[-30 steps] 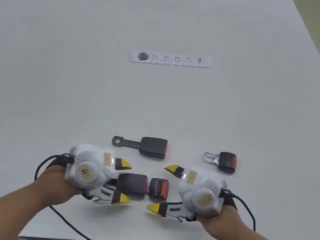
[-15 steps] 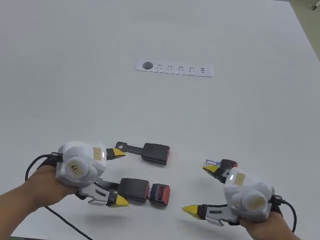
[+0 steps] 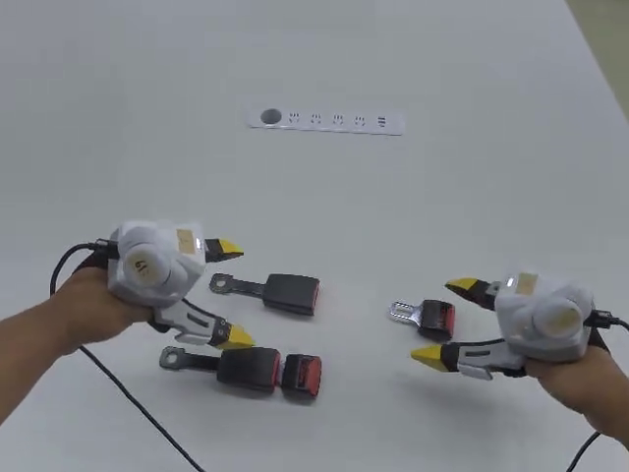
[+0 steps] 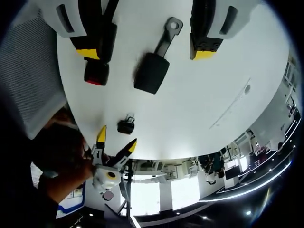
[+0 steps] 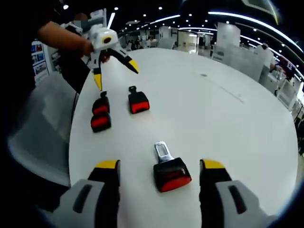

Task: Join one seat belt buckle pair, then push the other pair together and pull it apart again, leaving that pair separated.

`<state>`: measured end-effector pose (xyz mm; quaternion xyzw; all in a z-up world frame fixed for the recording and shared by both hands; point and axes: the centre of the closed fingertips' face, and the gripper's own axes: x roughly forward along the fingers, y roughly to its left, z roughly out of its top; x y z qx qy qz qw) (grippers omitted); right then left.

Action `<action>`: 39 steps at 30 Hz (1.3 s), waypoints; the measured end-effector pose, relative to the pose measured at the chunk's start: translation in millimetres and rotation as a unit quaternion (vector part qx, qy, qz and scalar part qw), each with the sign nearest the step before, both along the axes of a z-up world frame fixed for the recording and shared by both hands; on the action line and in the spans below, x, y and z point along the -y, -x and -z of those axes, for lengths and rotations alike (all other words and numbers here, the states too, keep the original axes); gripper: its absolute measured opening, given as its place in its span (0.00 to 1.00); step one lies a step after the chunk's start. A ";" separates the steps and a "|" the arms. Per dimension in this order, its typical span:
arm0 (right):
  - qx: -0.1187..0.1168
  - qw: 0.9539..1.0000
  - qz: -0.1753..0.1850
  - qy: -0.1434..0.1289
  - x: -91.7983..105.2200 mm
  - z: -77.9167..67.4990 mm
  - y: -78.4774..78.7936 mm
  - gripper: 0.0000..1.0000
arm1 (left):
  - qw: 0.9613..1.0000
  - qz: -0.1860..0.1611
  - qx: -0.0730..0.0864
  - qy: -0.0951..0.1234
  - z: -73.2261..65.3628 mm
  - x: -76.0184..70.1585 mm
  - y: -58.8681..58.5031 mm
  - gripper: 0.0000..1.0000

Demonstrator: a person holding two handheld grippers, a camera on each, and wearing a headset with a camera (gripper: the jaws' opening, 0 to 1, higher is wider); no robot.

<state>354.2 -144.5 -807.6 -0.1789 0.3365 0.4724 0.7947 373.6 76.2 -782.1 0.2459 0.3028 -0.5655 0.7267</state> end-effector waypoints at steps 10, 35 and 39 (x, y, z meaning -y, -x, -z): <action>-0.036 0.999 -0.028 0.024 11.9 24.2 -2.1 0.65 | 0.999 0.035 -0.026 -0.032 33.2 10.4 -9.9 0.76; -0.045 0.994 -0.092 0.046 17.0 34.9 -4.5 0.41 | 0.991 0.118 -0.023 -0.051 53.3 37.2 -11.8 0.41; -0.040 0.993 -0.102 0.050 17.6 37.8 -7.4 0.36 | 0.991 0.118 -0.025 -0.055 50.9 35.1 -16.8 0.35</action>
